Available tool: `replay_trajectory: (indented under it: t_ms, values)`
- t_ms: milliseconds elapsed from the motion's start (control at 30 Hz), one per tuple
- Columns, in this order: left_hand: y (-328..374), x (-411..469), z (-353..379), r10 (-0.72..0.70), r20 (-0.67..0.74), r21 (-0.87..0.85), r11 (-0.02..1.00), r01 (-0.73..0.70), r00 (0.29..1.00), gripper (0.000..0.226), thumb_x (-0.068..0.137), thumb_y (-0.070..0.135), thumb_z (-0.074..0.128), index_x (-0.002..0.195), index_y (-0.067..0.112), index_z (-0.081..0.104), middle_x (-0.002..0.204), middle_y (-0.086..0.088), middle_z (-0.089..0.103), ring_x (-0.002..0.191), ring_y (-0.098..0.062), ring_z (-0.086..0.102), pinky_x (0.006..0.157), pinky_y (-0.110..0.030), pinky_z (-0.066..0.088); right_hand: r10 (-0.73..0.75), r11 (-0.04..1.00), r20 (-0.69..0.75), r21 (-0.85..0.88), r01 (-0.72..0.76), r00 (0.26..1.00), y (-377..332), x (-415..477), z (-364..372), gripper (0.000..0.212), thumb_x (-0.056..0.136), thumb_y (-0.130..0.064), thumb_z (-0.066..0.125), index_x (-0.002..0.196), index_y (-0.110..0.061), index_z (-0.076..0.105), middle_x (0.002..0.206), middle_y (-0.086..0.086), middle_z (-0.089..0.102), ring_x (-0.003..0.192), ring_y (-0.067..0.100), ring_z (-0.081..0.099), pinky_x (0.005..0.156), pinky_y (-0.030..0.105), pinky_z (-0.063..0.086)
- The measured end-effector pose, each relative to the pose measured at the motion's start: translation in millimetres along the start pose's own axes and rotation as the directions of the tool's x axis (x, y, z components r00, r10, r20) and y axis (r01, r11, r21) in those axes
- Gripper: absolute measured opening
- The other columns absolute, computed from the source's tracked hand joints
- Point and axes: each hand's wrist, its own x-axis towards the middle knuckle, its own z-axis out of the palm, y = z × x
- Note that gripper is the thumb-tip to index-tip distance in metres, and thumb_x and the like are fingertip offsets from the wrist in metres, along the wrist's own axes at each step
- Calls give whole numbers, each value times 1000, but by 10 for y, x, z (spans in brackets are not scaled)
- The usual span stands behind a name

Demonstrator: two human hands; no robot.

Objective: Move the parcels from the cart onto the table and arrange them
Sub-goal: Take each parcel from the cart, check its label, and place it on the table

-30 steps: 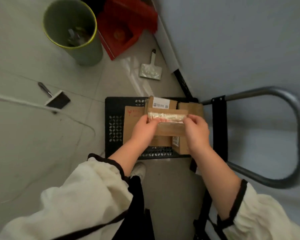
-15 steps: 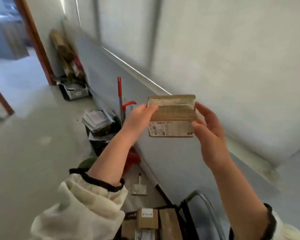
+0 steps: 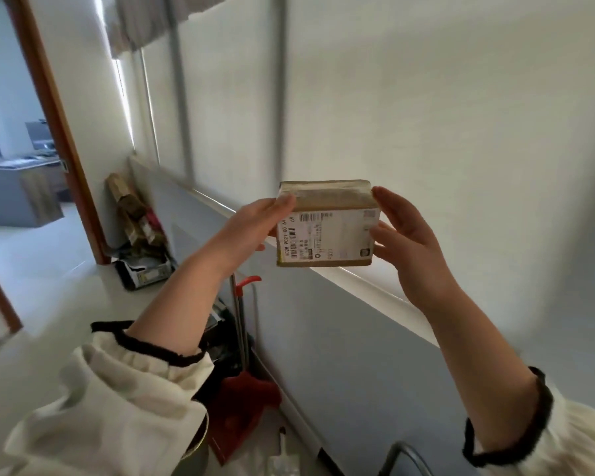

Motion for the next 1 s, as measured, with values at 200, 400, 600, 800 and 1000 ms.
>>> replay_trajectory:
  t_ms: [200,400,600,800,1000]
  values:
    - [140,118,-158,187,-100,0,982,-188,977,68,79,27,72,138,34,39,111,11,58,101,-5,62,79,-17,52,-57,997,-133,37,62,989,-108,145,-115,32,90,-3,55,119,-16,56,126,-5,61,107,14,65,94,51,49]
    - [303,181,-259,401,-108,165,909,-382,910,83,73,10,77,130,52,34,123,21,50,105,7,52,80,-19,52,-169,984,-39,42,171,985,-385,225,-111,42,81,-15,60,122,-20,59,115,-4,69,110,16,63,94,35,50]
    - [361,144,-244,414,-234,162,909,-384,880,62,78,8,72,108,54,45,112,21,58,92,14,56,69,-4,46,-160,980,135,-96,174,978,-509,181,-81,61,81,12,60,129,-25,51,119,-12,66,110,5,62,83,15,49]
    - [450,66,-268,327,-307,94,945,-313,894,9,83,35,63,87,42,60,78,16,69,67,5,61,60,-13,48,-104,957,18,-270,105,994,-551,182,-105,47,69,-31,78,115,-30,66,111,-15,69,99,5,65,91,42,52]
    - [523,45,-242,252,-411,-22,958,-286,876,10,81,37,65,81,27,68,77,6,73,72,-8,69,70,-35,59,-161,922,70,-345,175,985,-469,165,-43,68,60,-53,74,124,-39,57,122,-23,61,117,2,55,90,37,48]
